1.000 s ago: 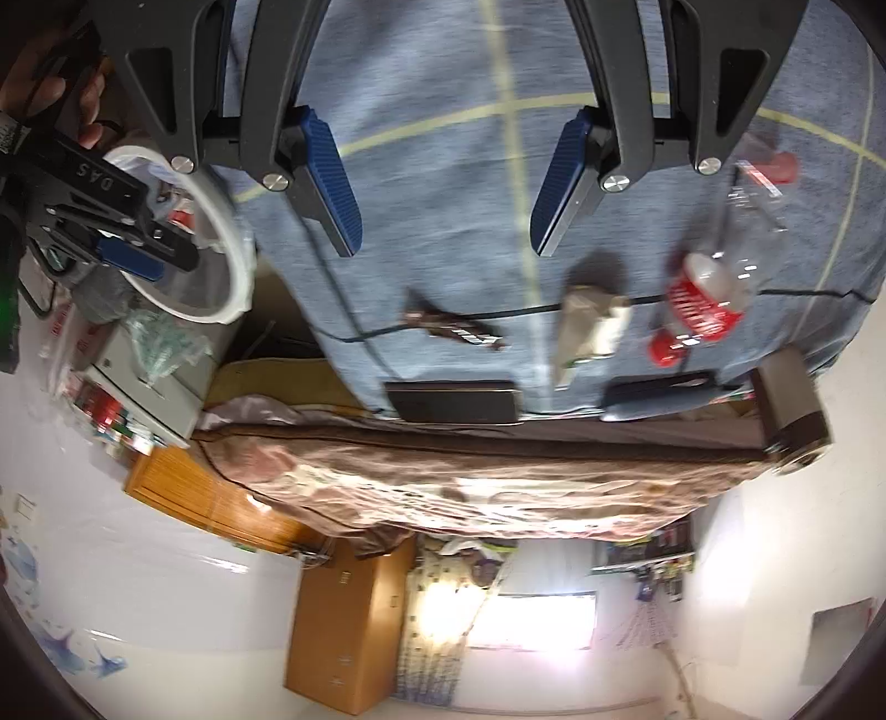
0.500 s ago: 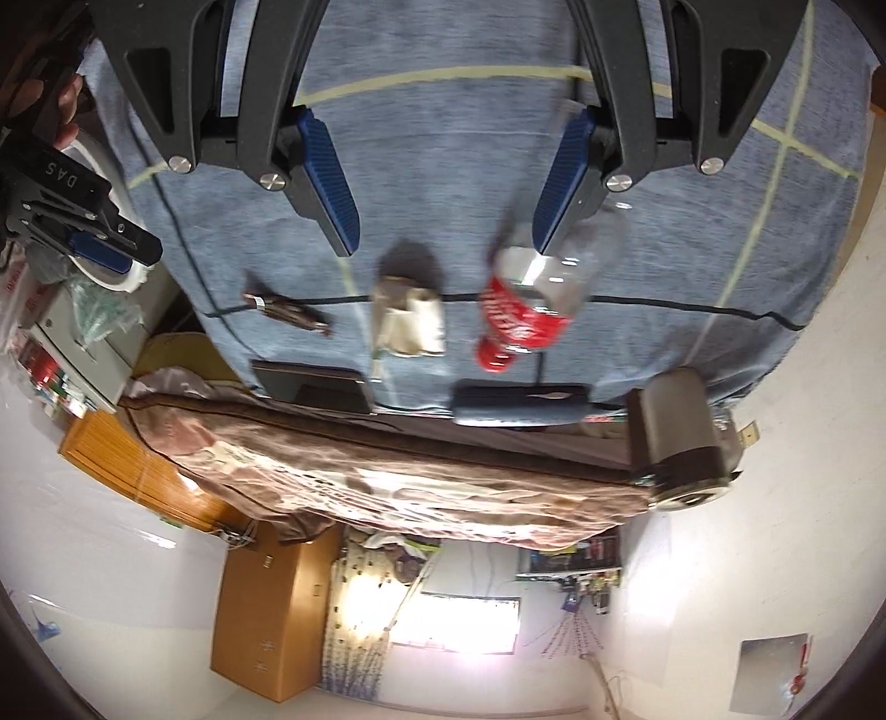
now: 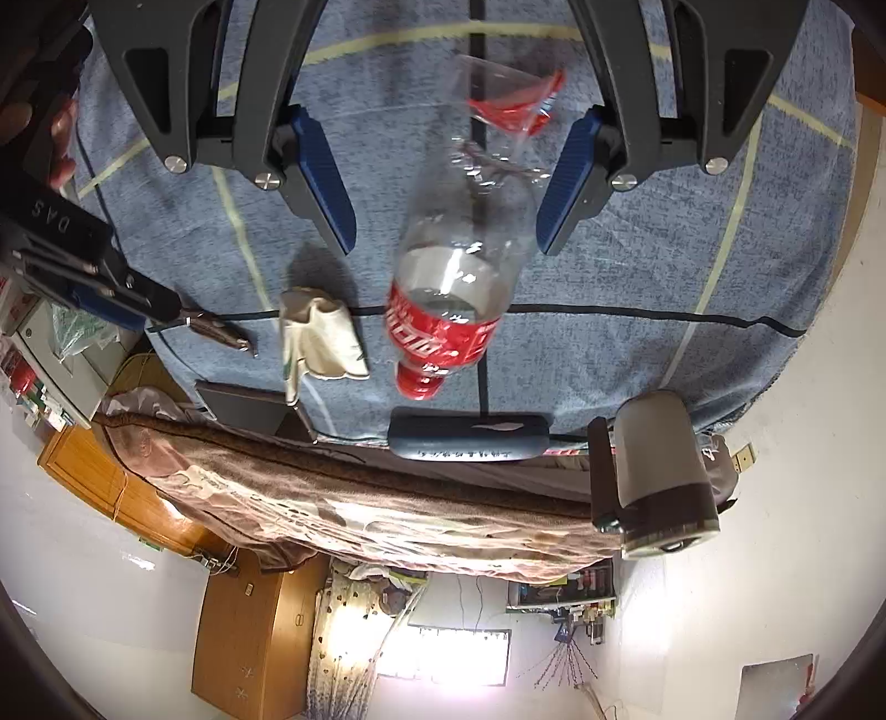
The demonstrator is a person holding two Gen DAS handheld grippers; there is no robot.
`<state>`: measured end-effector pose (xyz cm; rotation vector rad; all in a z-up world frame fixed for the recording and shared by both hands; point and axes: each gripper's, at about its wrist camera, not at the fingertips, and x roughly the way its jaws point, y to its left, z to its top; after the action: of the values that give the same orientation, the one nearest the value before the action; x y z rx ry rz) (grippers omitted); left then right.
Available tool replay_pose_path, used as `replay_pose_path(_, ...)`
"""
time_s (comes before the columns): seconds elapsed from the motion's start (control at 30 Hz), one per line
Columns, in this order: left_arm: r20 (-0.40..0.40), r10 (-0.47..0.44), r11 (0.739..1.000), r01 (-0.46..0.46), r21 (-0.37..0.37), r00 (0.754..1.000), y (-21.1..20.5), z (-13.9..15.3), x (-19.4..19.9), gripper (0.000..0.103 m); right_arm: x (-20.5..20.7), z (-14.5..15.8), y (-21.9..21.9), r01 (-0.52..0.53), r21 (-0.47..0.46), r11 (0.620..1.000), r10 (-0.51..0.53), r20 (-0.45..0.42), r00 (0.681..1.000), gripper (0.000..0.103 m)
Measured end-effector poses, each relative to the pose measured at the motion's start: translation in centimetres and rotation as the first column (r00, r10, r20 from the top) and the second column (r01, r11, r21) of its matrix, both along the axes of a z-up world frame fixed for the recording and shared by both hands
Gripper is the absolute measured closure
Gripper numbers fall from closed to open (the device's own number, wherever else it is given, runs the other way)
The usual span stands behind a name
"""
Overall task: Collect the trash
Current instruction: 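Grasp the Coca-Cola bottle with the left tool while the right tool grasps the cream paper bag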
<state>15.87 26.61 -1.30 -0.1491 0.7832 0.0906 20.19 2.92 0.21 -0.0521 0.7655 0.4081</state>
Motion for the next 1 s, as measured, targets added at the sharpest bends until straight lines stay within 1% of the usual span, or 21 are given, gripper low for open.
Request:
replay_pose_path(0.1, 0.001, -0.004, 1.000, 0.004, -0.028, 1.000, 0.6, -0.4, 0.2, 0.033, 0.5, -0.2, 0.8, -0.010, 0.010, 1.000, 0.010, -0.007, 1.000, 0.045)
replay_pose_path(0.4, -0.001, -0.026, 0.998, 0.026, -0.051, 1.000, 0.9, -0.8, 1.2, 0.033, 2.8, -0.8, 2.6, 0.000, 0.039, 0.999, 0.001, -0.044, 0.999, 0.044)
replay_pose_path(0.47, 0.003, -0.033, 0.998, 0.034, -0.060, 0.999, 1.0, -0.8, 1.3, 0.033, 3.2, -1.0, 2.9, 0.001, 0.046, 0.999, 0.002, -0.056, 0.998, 0.042)
replay_pose_path(0.6, 0.011, -0.045, 0.996, 0.045, -0.070, 0.999, 1.3, -0.6, 1.2, 0.033, 4.1, -1.5, 3.8, -0.013, 0.055, 0.998, 0.017, -0.087, 0.996, 0.041)
replay_pose_path(0.67, 0.019, -0.036, 0.997, 0.037, -0.070, 0.999, 1.5, -0.3, 1.1, 0.033, 4.3, -1.6, 4.2, -0.014, 0.052, 0.999, 0.018, -0.091, 0.996, 0.041)
replay_pose_path(0.77, 0.021, -0.046, 0.997, 0.047, -0.066, 0.999, 1.7, -0.2, 1.3, 0.031, 5.1, -2.1, 4.8, -0.015, 0.048, 0.999, 0.020, -0.120, 0.993, 0.041)
replay_pose_path(0.9, -0.001, -0.044, 0.995, 0.043, -0.089, 0.999, 2.4, -0.7, 2.1, 0.031, 6.1, -2.9, 5.3, 0.008, 0.002, 1.000, -0.007, -0.147, 0.989, 0.041)
replay_pose_path(1.0, -0.002, -0.035, 0.996, 0.034, -0.085, 0.999, 2.5, -0.7, 2.4, 0.030, 6.7, -3.5, 5.3, 0.005, -0.019, 1.000, -0.008, -0.176, 0.984, 0.041)
